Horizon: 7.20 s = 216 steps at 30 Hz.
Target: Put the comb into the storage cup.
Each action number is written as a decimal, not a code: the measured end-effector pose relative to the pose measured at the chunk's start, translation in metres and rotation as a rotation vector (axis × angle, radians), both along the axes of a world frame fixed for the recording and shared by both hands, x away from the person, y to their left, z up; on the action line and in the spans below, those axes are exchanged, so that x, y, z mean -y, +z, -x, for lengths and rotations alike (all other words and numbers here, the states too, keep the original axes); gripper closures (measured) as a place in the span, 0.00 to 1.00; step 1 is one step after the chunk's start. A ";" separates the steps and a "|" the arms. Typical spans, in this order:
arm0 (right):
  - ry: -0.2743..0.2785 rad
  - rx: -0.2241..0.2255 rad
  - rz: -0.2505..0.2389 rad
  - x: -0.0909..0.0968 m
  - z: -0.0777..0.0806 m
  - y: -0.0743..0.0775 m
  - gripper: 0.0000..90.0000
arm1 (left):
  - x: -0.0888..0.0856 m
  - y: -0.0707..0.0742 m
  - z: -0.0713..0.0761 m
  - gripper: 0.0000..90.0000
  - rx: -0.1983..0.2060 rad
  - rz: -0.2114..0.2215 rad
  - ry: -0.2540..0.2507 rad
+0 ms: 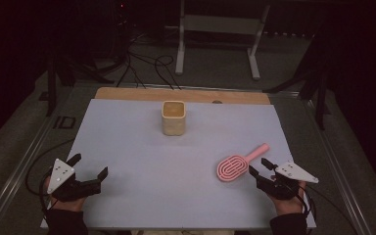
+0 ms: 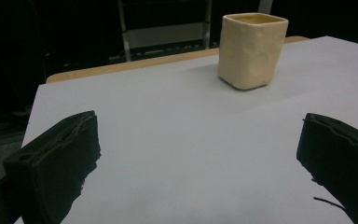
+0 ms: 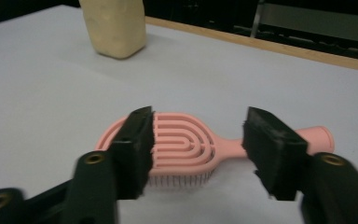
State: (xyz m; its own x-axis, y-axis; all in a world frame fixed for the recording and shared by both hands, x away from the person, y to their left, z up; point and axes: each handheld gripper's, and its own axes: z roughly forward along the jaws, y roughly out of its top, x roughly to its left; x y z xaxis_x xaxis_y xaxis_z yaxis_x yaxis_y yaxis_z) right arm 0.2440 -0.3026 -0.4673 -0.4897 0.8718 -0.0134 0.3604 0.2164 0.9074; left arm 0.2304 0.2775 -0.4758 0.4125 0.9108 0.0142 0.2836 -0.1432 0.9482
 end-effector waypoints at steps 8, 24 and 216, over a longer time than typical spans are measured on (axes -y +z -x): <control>0.070 -0.044 0.076 -0.007 -0.004 -0.002 0.82 | 0.001 -0.001 -0.001 0.00 -0.004 -0.002 0.001; 0.154 -0.148 0.213 -0.024 -0.003 -0.028 1.00 | 0.001 -0.002 -0.001 0.00 -0.006 -0.001 0.000; -0.079 -0.327 0.092 -0.046 -0.067 0.043 0.08 | 0.017 -0.009 -0.007 0.00 -0.036 -0.035 -0.012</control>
State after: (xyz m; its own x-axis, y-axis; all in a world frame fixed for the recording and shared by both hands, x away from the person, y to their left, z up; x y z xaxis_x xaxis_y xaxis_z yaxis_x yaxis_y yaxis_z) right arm 0.3112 -0.2562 -0.4243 -0.4122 0.9096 0.0532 0.6478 0.2515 0.7191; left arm 0.2375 0.2604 -0.4846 0.4244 0.9049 0.0312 0.3156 -0.1801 0.9316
